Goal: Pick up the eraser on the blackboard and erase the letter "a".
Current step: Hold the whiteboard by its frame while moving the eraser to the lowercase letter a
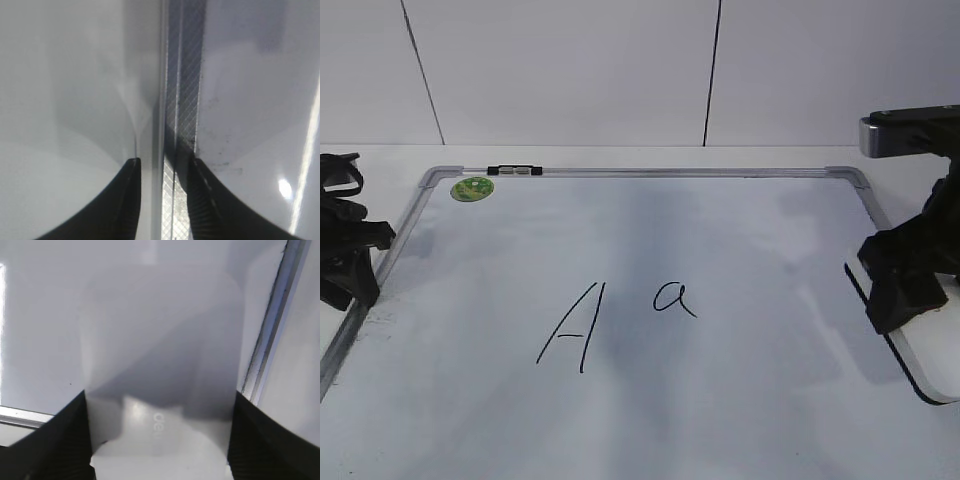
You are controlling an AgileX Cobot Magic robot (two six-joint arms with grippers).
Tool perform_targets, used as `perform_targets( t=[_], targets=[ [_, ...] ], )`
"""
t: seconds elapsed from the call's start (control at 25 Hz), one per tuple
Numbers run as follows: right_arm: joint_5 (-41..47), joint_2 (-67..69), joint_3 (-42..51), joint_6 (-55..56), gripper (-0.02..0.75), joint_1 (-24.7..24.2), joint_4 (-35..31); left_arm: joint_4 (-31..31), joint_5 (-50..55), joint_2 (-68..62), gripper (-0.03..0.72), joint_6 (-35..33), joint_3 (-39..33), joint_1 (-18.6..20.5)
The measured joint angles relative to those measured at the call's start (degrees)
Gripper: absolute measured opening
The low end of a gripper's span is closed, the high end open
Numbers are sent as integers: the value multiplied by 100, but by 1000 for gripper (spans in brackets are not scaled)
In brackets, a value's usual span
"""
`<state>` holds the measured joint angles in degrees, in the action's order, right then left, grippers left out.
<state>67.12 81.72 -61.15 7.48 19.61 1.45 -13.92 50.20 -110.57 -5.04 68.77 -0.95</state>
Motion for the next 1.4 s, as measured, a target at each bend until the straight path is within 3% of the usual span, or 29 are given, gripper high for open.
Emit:
perform_targets(
  t=[0.2, 0.6, 1.4],
  targets=[
    [0, 0, 0, 0, 559, 0, 0, 0, 25, -34, 221, 0, 19, 0],
    [0, 0, 0, 0, 559, 0, 0, -36, 117, -101, 32, 0, 90, 0],
    [-42, 552, -334, -88, 559, 112, -10, -56, 126, -101, 29, 0, 103, 0]
  ],
)
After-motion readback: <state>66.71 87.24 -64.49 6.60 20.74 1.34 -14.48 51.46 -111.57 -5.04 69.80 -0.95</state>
